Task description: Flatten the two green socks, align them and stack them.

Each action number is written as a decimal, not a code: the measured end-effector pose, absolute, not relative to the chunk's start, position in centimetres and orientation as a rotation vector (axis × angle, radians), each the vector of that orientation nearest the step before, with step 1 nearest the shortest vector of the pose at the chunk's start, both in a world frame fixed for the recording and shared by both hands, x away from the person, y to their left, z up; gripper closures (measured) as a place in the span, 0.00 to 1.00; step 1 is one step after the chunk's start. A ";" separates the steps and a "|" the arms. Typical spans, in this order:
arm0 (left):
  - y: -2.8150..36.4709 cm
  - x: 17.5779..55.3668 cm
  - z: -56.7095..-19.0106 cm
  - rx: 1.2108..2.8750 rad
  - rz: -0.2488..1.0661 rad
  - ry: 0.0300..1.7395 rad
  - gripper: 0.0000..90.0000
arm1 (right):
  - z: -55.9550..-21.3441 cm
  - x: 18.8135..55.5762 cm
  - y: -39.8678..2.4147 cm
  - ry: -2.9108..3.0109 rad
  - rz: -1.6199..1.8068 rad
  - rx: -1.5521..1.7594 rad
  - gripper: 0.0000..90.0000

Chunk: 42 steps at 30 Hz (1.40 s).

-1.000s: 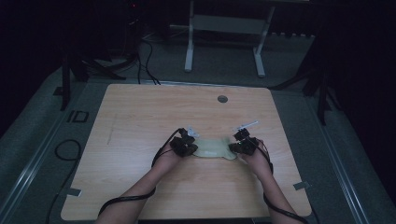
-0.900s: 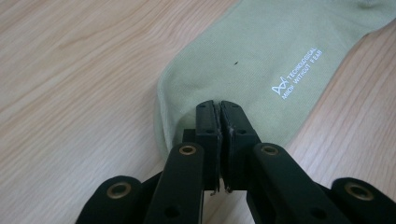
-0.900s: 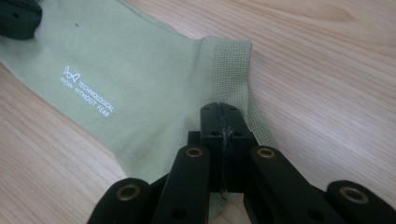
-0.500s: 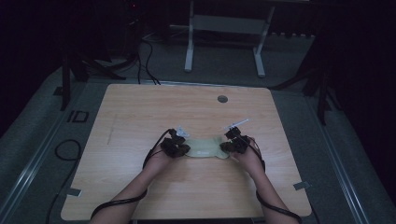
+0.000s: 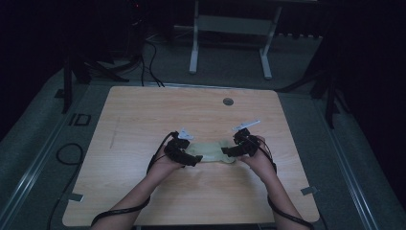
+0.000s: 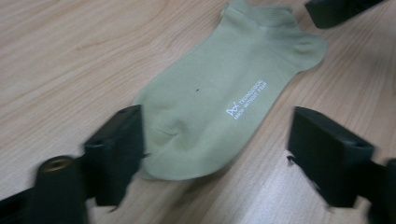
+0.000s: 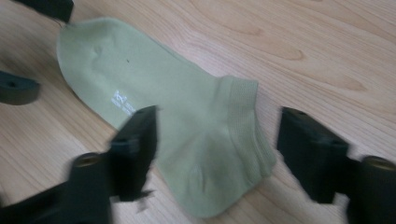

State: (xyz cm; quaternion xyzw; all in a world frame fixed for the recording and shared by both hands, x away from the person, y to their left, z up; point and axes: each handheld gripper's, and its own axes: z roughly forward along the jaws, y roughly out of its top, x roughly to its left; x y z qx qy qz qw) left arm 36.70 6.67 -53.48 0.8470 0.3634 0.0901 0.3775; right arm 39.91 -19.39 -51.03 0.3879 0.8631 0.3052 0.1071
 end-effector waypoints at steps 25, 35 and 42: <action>13.0 33.0 -54.9 2.114 0.349 0.944 0.02 | -52.5 37.2 -24.4 2.459 0.945 1.092 0.15; 16.3 32.1 -56.0 2.059 0.375 1.058 0.02 | -53.3 35.7 -26.8 2.409 0.963 1.075 0.14; 18.2 31.3 -56.4 2.049 0.386 1.096 0.02 | -54.1 35.1 -28.6 2.379 0.938 1.135 0.14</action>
